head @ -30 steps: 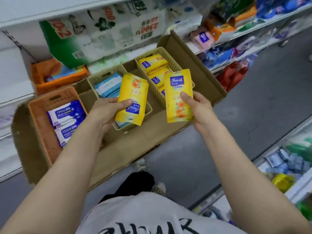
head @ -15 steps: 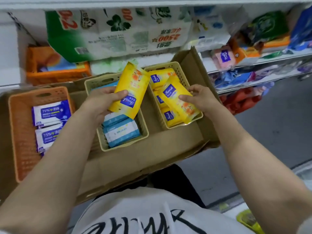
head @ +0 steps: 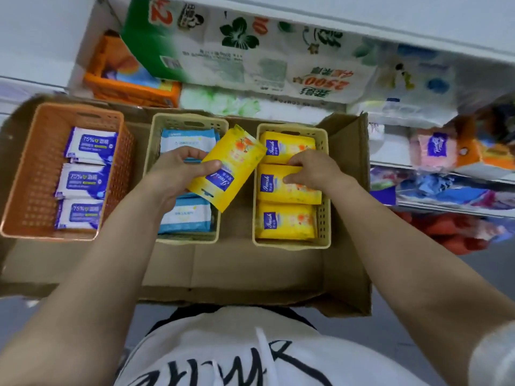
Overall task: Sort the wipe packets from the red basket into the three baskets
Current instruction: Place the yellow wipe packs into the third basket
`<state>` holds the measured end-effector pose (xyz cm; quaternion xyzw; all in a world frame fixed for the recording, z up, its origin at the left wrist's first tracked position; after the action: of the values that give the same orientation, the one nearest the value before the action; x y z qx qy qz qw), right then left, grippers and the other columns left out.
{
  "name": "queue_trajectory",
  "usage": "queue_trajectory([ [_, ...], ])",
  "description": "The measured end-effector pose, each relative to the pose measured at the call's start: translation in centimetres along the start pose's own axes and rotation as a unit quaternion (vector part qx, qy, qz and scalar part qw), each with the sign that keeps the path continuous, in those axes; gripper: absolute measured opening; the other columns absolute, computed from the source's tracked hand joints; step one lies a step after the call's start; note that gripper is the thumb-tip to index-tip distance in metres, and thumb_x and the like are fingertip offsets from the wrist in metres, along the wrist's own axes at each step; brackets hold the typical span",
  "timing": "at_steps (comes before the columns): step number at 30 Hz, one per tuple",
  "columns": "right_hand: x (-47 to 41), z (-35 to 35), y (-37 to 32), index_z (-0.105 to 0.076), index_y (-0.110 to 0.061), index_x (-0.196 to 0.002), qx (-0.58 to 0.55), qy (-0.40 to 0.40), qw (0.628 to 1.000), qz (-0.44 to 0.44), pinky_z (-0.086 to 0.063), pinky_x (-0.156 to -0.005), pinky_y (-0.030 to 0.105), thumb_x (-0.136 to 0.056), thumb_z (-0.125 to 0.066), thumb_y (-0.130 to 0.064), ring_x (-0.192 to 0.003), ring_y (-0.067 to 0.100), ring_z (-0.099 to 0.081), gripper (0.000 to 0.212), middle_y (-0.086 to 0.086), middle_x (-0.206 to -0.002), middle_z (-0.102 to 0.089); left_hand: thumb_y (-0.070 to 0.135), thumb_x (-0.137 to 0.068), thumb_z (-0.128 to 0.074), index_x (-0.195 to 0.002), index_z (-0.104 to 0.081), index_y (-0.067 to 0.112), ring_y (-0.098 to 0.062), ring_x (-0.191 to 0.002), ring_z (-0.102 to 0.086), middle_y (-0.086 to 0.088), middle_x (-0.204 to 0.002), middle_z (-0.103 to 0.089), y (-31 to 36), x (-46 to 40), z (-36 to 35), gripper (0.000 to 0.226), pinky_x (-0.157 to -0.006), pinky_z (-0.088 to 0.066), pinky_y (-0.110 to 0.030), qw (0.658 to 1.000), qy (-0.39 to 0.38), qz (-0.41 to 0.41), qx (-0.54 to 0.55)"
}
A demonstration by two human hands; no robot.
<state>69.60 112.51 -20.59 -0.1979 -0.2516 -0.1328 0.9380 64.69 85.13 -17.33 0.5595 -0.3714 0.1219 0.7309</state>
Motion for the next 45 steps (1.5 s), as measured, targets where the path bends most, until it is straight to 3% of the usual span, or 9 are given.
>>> queue_trajectory([
  [4, 0.2, 0.4, -0.6, -0.062, -0.029, -0.125, 0.065, 0.110, 0.991, 0.046, -0.042, -0.097, 0.042, -0.082, -0.073, -0.046, -0.122, 0.028, -0.044, 0.048, 0.004, -0.121, -0.060, 0.023, -0.081, -0.079, -0.101, -0.064, 0.020, -0.014, -0.069, -0.070, -0.005, -0.089, -0.074, -0.7, 0.6, -0.6, 0.025, -0.064, -0.055, -0.031, 0.999, 0.037, 0.000, 0.009],
  [11, 0.2, -2.4, -0.1, -0.064, -0.028, -0.119, -0.022, 0.062, 0.994, 0.085, -0.041, -0.097, 0.038, -0.082, -0.075, -0.043, -0.120, 0.025, -0.045, 0.041, 0.002, -0.121, -0.057, 0.026, -0.080, -0.078, -0.108, -0.068, 0.017, -0.018, -0.075, -0.070, -0.006, -0.090, -0.075, -1.1, 0.9, -1.6, 0.031, -0.076, -0.054, -0.036, 0.999, 0.047, 0.002, -0.003],
  [15, 0.6, 2.7, 1.6, -0.068, -0.023, -0.117, -0.244, 0.135, 0.959, 0.055, -0.049, -0.094, 0.030, -0.088, -0.071, -0.037, -0.109, 0.011, -0.059, 0.032, -0.004, -0.117, -0.066, 0.027, -0.081, -0.077, -0.107, -0.071, 0.021, -0.021, -0.085, -0.071, -0.007, -0.098, -0.075, -0.4, 0.9, -4.8, 0.027, -0.080, -0.056, -0.037, 0.994, -0.033, 0.013, -0.101],
  [17, 1.5, 4.3, 0.4, -0.069, -0.025, -0.116, -0.305, 0.066, 0.945, 0.094, -0.049, -0.094, 0.027, -0.090, -0.069, -0.039, -0.105, 0.004, -0.060, 0.030, -0.011, -0.114, -0.067, 0.027, -0.080, -0.078, -0.105, -0.072, 0.022, -0.018, -0.087, -0.072, -0.002, -0.097, -0.075, 0.3, 0.8, -6.9, 0.026, -0.081, -0.056, -0.035, 0.987, -0.076, 0.011, -0.144],
  [21, 4.2, 1.3, -1.9, -0.063, -0.034, -0.121, -0.214, -0.188, 0.949, 0.139, -0.050, -0.094, 0.028, -0.080, -0.077, -0.046, -0.112, 0.007, -0.058, 0.045, -0.011, -0.120, -0.062, 0.022, -0.080, -0.078, -0.098, -0.073, 0.023, -0.012, -0.088, -0.069, 0.007, -0.093, -0.074, 1.9, 0.4, -11.2, 0.018, -0.074, -0.052, -0.024, 0.983, -0.127, -0.018, -0.132],
  [25, 3.7, 1.5, 2.2, -0.062, -0.026, -0.121, -0.207, -0.103, 0.970, 0.071, -0.052, -0.095, 0.040, -0.082, -0.078, -0.033, -0.114, 0.018, -0.058, 0.043, 0.000, -0.125, -0.058, 0.030, -0.085, -0.075, -0.123, -0.063, 0.019, -0.015, -0.105, -0.064, 0.002, -0.116, -0.068, 0.2, -1.0, -10.2, 0.041, -0.091, -0.054, -0.035, 0.994, 0.021, -0.049, -0.092],
  [28, 3.8, -0.7, 3.9, -0.062, -0.024, -0.124, -0.185, -0.119, 0.975, 0.036, -0.055, -0.090, 0.040, -0.081, -0.079, -0.035, -0.111, 0.019, -0.060, 0.047, 0.000, -0.129, -0.058, 0.039, -0.089, -0.070, -0.132, -0.056, 0.018, -0.017, -0.113, -0.058, 0.002, -0.123, -0.063, -3.6, -0.5, -8.5, 0.049, -0.097, -0.049, -0.038, 0.983, 0.118, -0.035, -0.135],
  [36, 4.6, -6.8, 1.6, -0.062, -0.025, -0.127, -0.104, -0.152, 0.982, 0.040, -0.049, -0.099, 0.039, -0.084, -0.074, -0.041, -0.123, 0.021, -0.054, 0.048, -0.002, -0.133, -0.058, 0.023, -0.089, -0.072, -0.120, -0.060, 0.028, -0.023, -0.103, -0.065, -0.004, -0.105, -0.067, -10.6, 0.2, -10.1, 0.034, -0.086, -0.057, -0.044, 0.996, 0.079, 0.007, -0.045],
  [45, 6.1, -6.3, 1.1, -0.059, -0.032, -0.131, -0.019, -0.013, 0.998, 0.066, -0.050, -0.096, 0.040, -0.088, -0.068, -0.046, -0.123, 0.021, -0.054, 0.046, -0.004, -0.133, -0.060, 0.015, -0.092, -0.067, -0.135, -0.055, 0.032, -0.021, -0.097, -0.066, -0.011, -0.097, -0.062, -10.1, -0.3, -10.5, 0.047, -0.080, -0.056, -0.035, 0.998, 0.043, 0.004, -0.037],
])
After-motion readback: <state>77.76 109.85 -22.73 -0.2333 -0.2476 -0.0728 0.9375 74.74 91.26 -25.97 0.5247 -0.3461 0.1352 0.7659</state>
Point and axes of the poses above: each hand's wrist, its own x-axis away from the middle knuckle, its own z-axis out of the back of the hand, y = z × x, the point moved 10 cm from there along -x, towards the middle knuckle
